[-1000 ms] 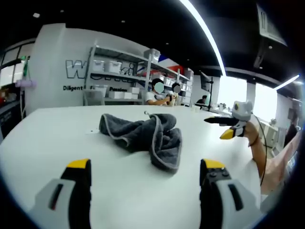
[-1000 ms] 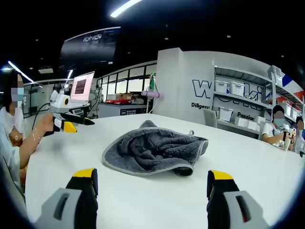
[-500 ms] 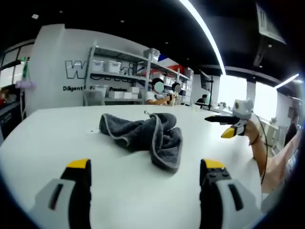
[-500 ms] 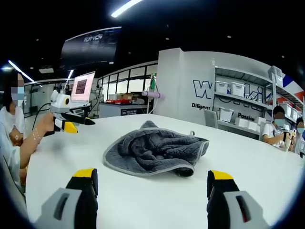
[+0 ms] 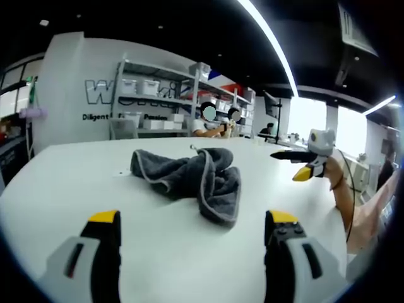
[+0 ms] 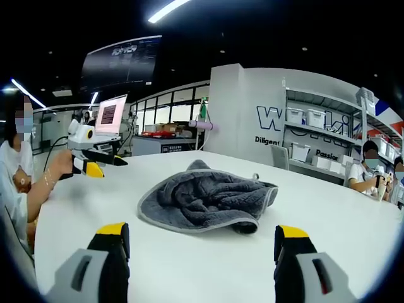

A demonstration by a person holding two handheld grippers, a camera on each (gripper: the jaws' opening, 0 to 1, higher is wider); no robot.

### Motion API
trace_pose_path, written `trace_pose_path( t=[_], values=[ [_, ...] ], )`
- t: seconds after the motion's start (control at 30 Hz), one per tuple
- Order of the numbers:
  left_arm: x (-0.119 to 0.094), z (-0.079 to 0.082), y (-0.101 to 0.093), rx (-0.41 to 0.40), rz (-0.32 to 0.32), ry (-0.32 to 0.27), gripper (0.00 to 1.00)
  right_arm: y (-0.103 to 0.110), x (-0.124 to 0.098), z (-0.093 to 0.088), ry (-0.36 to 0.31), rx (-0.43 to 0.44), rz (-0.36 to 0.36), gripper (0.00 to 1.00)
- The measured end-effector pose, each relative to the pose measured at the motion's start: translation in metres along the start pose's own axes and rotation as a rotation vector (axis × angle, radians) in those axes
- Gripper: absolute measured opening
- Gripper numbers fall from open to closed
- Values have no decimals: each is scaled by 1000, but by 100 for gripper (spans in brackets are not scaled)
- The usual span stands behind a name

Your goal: Fold the towel on the table until its edges align and the towel forms a compact rectangular stack.

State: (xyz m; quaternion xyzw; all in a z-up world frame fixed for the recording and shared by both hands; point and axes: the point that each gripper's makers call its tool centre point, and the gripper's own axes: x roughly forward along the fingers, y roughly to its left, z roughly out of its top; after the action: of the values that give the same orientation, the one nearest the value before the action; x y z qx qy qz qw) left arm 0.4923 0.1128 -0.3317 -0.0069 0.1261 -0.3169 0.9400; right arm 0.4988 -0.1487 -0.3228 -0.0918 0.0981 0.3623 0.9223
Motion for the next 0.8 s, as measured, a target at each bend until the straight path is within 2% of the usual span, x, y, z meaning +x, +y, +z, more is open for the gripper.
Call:
trace_pose_path(
  t=[0.8],
  values=[
    [-3,2,-2,4,-4,-6,99,-1,-5,3,-9,-17,-1,100]
  ],
)
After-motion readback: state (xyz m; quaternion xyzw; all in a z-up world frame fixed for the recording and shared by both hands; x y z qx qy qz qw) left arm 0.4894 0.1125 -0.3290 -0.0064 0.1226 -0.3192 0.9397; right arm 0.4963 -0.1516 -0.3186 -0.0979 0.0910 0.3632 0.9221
